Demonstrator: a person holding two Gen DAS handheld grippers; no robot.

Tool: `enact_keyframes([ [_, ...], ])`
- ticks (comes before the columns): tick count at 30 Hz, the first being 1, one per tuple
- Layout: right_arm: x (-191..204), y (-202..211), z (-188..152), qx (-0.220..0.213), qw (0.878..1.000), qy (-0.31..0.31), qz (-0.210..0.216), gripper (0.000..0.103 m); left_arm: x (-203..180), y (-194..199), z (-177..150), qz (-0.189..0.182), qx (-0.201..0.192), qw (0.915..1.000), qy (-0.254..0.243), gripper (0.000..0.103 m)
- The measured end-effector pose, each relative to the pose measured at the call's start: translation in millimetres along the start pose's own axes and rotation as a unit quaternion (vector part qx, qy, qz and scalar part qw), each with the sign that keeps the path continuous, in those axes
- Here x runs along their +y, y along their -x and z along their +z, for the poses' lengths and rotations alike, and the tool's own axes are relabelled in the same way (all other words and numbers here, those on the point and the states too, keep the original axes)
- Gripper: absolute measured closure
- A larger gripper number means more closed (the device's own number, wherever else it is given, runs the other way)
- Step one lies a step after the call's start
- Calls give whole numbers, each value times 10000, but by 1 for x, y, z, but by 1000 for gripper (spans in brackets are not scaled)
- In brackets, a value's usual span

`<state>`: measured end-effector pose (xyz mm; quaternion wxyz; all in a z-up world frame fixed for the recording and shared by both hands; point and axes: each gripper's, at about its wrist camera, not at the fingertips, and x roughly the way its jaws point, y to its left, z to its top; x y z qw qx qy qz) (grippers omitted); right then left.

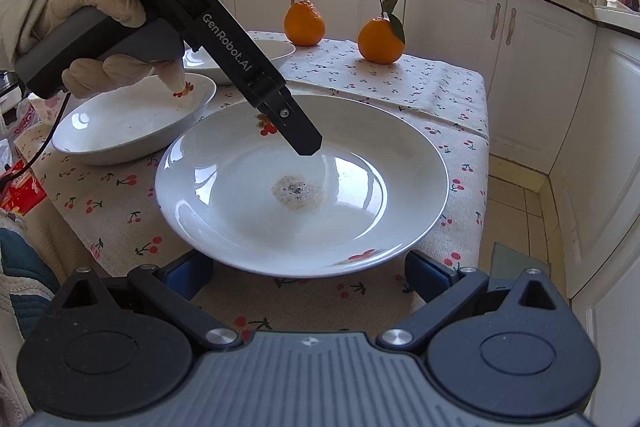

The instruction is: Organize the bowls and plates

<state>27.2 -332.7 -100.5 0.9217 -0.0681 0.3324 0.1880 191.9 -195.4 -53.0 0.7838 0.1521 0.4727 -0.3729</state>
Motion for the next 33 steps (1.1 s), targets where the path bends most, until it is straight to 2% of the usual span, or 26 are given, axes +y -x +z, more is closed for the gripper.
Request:
enact_keyframes([
  [4,0,-1,3,36,9999,116,71,0,3,-8,4,-26,111,9999,-16,34],
  [12,-1,-3,4,86,9996,188,180,0,8,-13,7,-119,296,9995,11,43],
  [22,-1,-6,10,261,9994,161,189,0,7,-13,8,-119,340,9992,-184,44],
  [27,-5,-4,17,222,9993,54,281,0,9,-7,11,-108,214,9996,-162,44],
  [33,-9,-9,29,199,9992,301,176,0,19,-3,22,-72,41,9999,-110,44],
])
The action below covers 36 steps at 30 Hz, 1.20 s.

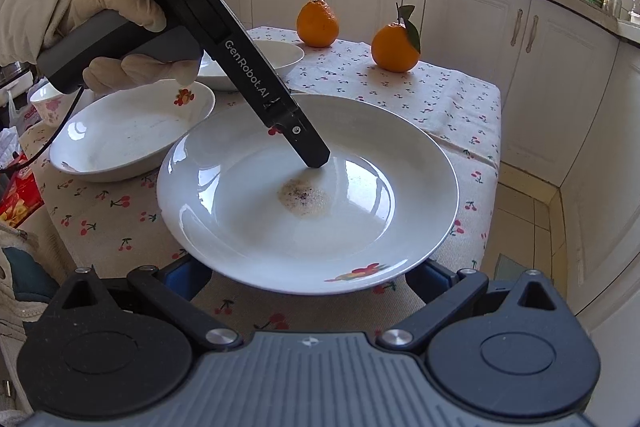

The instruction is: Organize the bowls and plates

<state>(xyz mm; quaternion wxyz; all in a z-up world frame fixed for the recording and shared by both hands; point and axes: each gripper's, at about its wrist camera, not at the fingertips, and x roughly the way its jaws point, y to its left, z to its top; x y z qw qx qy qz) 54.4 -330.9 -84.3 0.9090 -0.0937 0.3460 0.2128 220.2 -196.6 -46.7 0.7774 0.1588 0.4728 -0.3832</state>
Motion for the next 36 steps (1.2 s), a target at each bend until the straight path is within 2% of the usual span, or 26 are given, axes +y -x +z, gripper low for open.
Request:
enact_keyframes([
  [19,-43,-39,28,34,9999,144,-75,0,41,-25,37,112,-151,9998,51,43],
  [36,-53,-58,32,107,9996,76,-230,0,52,-40,43,208,-231,9995,102,43],
])
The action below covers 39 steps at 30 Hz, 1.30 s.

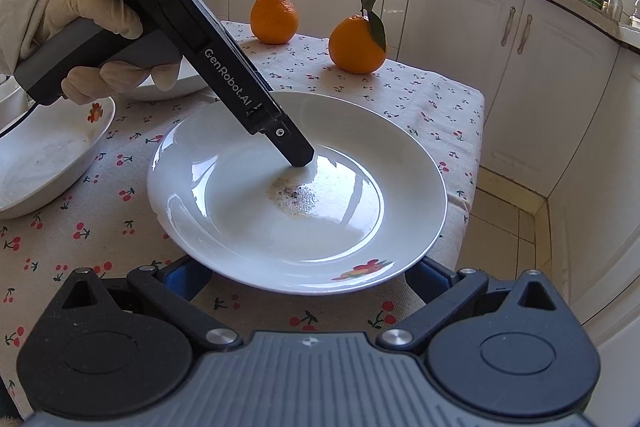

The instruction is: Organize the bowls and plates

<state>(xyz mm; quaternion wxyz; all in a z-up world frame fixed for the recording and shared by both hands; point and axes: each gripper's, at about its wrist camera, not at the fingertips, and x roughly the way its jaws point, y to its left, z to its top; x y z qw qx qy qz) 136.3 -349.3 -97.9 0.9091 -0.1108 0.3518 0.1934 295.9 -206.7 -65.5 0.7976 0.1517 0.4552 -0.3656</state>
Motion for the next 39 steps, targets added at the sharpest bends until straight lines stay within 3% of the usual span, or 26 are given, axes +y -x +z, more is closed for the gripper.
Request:
enact_keyframes([
  [8,3,5,-1,13,10000,-77,55,0,-7,6,0,134,-70,9998,-132,40],
  [10,4,9,-1,7,9999,-103,20,0,-9,11,0,177,-135,9997,-124,35],
  [22,26,67,2,-494,9963,-695,-105,0,-28,94,-23,534,-903,9944,-161,18],
  [29,53,92,10,-821,9897,-1161,-177,0,-52,152,-68,961,-1561,9829,-150,11],
  [39,78,97,12,-871,9823,-1658,-25,0,-78,201,-155,1787,-2054,9620,-223,10],
])
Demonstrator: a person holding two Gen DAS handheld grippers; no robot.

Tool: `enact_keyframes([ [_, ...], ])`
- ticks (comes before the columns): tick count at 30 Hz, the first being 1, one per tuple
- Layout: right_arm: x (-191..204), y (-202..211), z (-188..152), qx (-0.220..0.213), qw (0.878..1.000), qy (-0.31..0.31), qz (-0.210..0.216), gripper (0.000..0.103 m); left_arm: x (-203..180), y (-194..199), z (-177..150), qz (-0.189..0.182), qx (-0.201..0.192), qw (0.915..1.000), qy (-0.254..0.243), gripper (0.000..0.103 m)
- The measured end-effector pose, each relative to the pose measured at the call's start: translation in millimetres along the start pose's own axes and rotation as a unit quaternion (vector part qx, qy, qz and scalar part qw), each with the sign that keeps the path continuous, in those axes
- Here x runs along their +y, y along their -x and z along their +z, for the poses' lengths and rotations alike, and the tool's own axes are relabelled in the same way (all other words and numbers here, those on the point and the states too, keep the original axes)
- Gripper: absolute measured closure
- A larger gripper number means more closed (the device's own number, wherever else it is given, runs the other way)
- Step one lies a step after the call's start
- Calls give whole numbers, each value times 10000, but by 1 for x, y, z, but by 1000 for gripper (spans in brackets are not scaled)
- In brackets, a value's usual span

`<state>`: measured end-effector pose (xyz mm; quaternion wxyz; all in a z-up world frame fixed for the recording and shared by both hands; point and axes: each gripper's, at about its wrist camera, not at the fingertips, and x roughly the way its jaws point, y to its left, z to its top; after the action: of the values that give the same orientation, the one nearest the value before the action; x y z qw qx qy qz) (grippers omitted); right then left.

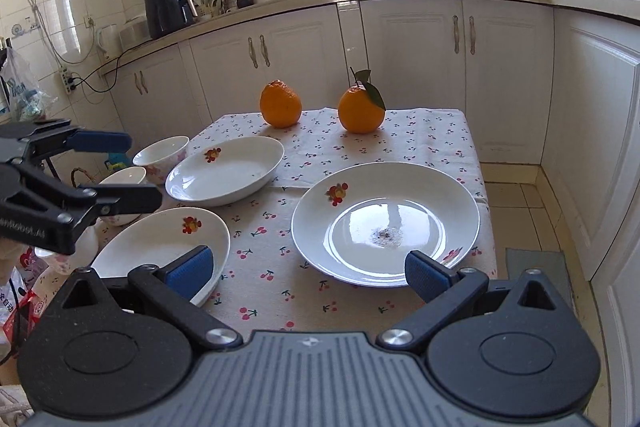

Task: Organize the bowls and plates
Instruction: 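Move the right tool to a white plate and grip its rim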

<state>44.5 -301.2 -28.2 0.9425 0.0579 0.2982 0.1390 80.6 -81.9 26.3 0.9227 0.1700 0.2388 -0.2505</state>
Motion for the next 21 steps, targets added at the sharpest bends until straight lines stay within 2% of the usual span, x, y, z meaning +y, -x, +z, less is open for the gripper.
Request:
enact_keyframes([
  [2,3,-1,-1,57,10000,-76,18,0,-2,11,-15,120,-2,9999,-44,6],
  [7,12,-2,-7,133,9998,-130,30,0,-2,24,-51,280,160,9995,19,6],
  [11,23,-1,-11,146,9994,-173,270,0,7,29,-80,285,450,9979,356,5],
  [21,45,-7,-7,383,9989,151,223,0,18,29,-125,174,902,9933,695,4],
])
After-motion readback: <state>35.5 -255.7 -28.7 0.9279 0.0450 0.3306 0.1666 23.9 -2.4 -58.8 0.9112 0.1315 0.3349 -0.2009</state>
